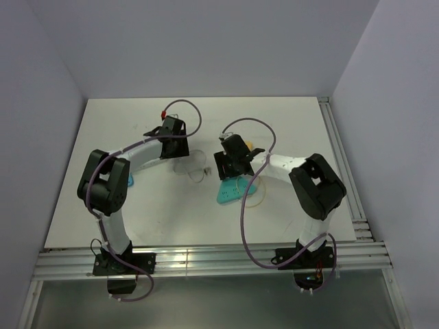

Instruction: Insert the plug

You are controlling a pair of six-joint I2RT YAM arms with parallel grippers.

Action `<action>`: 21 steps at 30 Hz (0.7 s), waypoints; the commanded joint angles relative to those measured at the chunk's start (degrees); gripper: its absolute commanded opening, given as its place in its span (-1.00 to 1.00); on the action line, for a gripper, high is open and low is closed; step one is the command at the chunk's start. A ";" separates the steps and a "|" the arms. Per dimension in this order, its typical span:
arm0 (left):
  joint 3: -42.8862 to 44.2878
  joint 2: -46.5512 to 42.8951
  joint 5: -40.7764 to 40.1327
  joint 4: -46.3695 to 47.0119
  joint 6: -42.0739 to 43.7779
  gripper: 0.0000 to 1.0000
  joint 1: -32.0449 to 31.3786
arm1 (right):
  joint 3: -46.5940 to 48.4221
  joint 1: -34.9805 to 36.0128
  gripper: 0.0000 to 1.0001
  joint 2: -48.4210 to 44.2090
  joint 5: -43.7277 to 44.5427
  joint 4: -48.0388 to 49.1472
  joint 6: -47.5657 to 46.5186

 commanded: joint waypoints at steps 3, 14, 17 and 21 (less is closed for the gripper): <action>6.81 1.26 -0.86 -1.69 1.35 0.52 1.13 | -1.55 0.03 0.40 -6.57 -4.26 -0.86 1.06; 0.41 -11.91 7.66 4.45 0.91 0.82 0.87 | 8.18 -5.15 0.67 -8.01 2.23 -8.93 3.33; -4.07 -17.72 8.45 7.00 -0.31 0.83 0.70 | 12.32 -7.26 0.61 -4.14 6.80 -12.10 5.36; -9.08 -24.39 9.33 8.68 -1.37 0.85 0.35 | 16.37 -9.02 0.58 0.88 10.41 -13.52 6.77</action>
